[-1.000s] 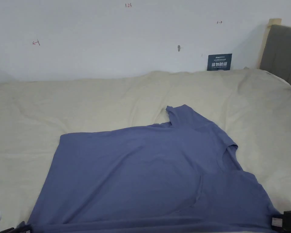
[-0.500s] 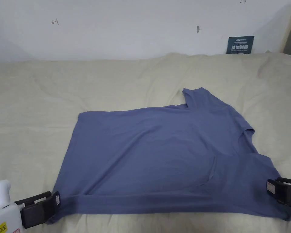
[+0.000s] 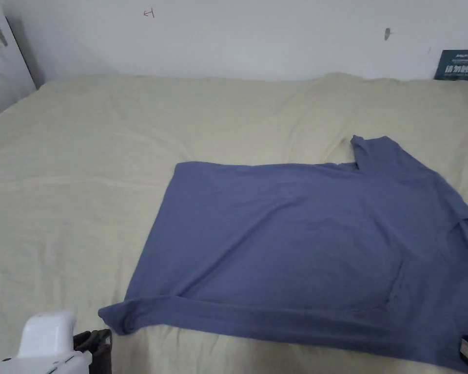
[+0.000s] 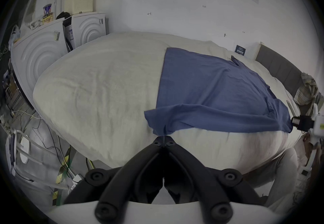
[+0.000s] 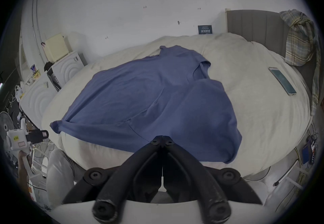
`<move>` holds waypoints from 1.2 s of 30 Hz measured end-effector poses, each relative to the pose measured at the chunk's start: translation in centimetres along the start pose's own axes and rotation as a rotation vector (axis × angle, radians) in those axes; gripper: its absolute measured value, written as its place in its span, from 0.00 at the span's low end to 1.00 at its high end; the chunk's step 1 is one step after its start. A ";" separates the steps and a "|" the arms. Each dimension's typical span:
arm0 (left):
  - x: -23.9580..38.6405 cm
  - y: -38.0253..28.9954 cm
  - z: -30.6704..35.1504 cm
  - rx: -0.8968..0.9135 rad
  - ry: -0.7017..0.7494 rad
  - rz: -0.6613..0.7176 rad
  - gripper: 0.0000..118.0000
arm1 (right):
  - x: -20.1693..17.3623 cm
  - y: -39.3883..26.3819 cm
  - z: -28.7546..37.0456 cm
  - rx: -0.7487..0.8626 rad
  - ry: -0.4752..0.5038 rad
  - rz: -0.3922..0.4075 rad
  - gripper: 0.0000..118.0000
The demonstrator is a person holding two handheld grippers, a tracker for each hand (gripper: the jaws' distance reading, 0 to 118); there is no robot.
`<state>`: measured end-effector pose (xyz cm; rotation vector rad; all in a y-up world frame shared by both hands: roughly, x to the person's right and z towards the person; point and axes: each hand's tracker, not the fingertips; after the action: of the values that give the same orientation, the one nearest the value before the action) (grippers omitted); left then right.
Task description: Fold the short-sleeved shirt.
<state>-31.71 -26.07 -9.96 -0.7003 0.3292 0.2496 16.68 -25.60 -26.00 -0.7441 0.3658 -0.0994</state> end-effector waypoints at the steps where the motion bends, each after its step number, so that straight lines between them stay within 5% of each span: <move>1: -0.1 0.4 -0.1 0.002 0.001 -0.005 0.00 | 0.3 0.2 -0.2 -0.006 -0.007 -0.006 0.00; 2: -0.2 0.7 0.0 0.016 0.002 -0.014 0.04 | 0.4 0.2 -0.4 -0.011 -0.009 -0.010 0.00; 4: -0.6 1.6 -0.9 0.104 0.012 -0.040 0.67 | 0.8 0.5 -0.5 -0.020 0.003 -0.022 0.00; 5: -0.8 2.0 -1.3 0.097 0.009 -0.044 0.85 | 0.9 0.6 -0.5 -0.027 0.000 -0.026 0.00; 6: -0.9 2.6 -1.6 0.073 0.008 -0.044 0.88 | 1.1 0.7 -0.7 -0.040 -0.009 -0.020 0.00; 13: -0.8 2.8 -5.3 -0.030 -0.054 -0.078 0.83 | 2.8 1.3 -0.4 -0.048 -0.051 -0.045 0.00; 14: -0.7 2.8 -5.4 -0.042 -0.062 -0.074 0.71 | 3.1 1.3 -0.5 -0.051 -0.055 -0.050 0.00; 16: -0.2 2.4 -5.9 -0.055 -0.069 -0.059 0.05 | 3.5 1.3 -0.4 -0.056 -0.072 -0.060 0.00; 23: 0.7 2.2 -4.8 -0.039 -0.043 -0.108 0.03 | 5.4 1.2 0.7 -0.045 -0.101 -0.075 0.03; 26: 0.2 2.7 -4.6 -0.035 -0.057 -0.071 0.03 | 6.5 1.6 0.5 -0.095 -0.159 -0.058 0.76; 27: 0.3 2.7 -4.5 -0.031 -0.054 -0.074 0.03 | 6.8 1.6 0.2 -0.115 -0.184 -0.041 0.84; 29: 0.6 2.8 -4.4 -0.037 -0.042 -0.099 0.03 | 7.4 1.6 0.1 -0.075 -0.212 0.013 0.84; 34: 0.9 3.2 -4.7 -0.046 -0.035 -0.115 0.03 | 9.2 2.0 -2.3 -0.140 -0.188 -0.064 0.84; 35: 0.9 3.2 -4.7 -0.049 -0.033 -0.114 0.03 | 9.5 2.0 -2.8 -0.148 -0.180 -0.080 0.80; 36: 0.8 3.2 -4.7 -0.050 -0.033 -0.112 0.03 | 9.9 2.0 -3.4 -0.159 -0.174 -0.086 0.61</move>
<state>-33.01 -26.70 -15.53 -0.7610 0.2518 0.1630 24.59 -28.46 -32.51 -0.9191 0.1768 -0.0864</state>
